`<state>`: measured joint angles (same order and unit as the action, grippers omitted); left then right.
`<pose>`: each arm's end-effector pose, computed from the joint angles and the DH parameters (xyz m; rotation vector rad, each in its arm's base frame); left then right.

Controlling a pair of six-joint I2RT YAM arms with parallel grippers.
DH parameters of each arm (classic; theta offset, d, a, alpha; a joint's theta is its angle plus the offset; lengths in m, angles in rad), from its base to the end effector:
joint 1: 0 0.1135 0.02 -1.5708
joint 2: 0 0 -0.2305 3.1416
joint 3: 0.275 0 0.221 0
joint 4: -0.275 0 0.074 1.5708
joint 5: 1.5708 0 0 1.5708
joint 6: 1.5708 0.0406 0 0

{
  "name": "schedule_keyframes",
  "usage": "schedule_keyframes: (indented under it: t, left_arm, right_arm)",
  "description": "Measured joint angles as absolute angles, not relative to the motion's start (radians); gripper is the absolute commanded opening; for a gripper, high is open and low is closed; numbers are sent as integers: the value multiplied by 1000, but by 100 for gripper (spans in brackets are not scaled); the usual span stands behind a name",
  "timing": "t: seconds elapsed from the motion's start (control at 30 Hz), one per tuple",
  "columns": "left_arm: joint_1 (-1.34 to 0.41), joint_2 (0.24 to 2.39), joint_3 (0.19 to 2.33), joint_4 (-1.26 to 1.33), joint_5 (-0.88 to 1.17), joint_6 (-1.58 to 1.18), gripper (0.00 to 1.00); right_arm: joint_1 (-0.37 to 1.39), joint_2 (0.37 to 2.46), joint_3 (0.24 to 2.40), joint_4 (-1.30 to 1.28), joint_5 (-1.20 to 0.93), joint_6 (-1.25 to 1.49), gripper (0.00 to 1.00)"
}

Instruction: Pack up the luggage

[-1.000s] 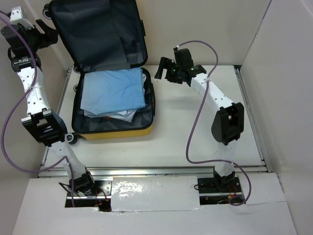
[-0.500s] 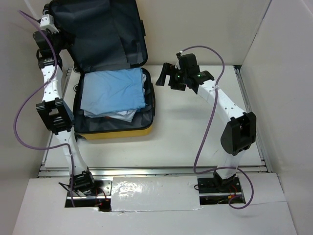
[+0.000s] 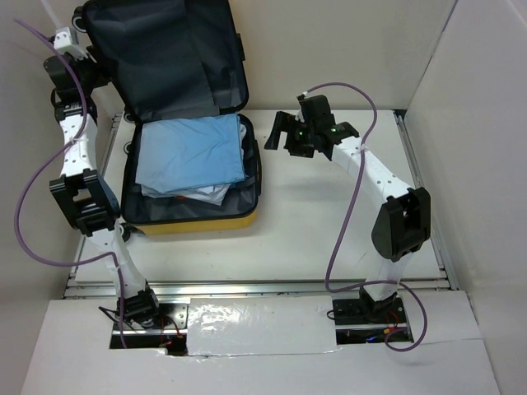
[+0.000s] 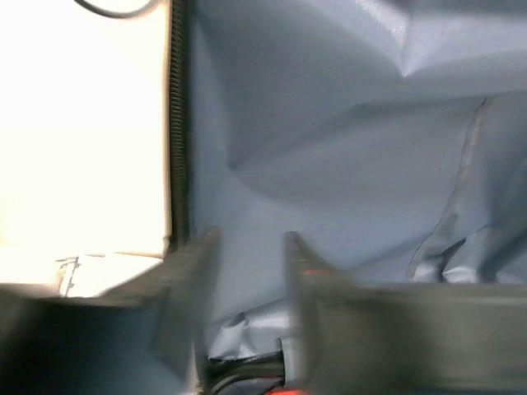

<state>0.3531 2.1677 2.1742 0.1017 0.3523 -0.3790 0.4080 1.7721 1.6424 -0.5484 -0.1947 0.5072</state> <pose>0.4490 0.1505 0.3776 -0.2499 1.4540 -0.2785 0.3396 0.1554 0.2999 0.0068 2.3317 0.6965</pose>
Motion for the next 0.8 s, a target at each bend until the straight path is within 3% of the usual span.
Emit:
schedule_keyframes:
  t: [0.03, 0.13, 0.3, 0.47, 0.57, 0.67, 0.7, 0.77, 0.8]
  left_arm:
    - [358, 2143, 2151, 103, 348, -366, 87]
    - [370, 2086, 2106, 113, 334, -354, 95]
    - [373, 2086, 2140, 153, 327, -335, 93]
    - [373, 2217, 2294, 189, 335, -349, 82]
    - [373, 2303, 2360, 195, 338, -361, 69]
    - [370, 2358, 2362, 195, 337, -376, 41]
    - [369, 2373, 2362, 192, 338, -376, 23]
    - [368, 2387, 2358, 193, 334, -369, 11]
    - [368, 2387, 2350, 200, 329, -367, 0]
  right_arm:
    - [408, 1772, 1642, -548, -195, 507, 100]
    - [408, 1772, 1642, -548, -197, 507, 100]
    - [408, 1772, 1642, -550, -200, 507, 100]
    - [408, 1772, 1642, -556, -207, 507, 100]
    - [408, 1772, 1642, -561, -211, 506, 100]
    - [408, 1772, 1642, -564, -214, 507, 100]
    - [408, 1772, 1642, -566, -214, 506, 100]
    - [408, 1772, 1642, -569, -214, 507, 100]
    - [408, 1772, 1642, -570, -214, 507, 100]
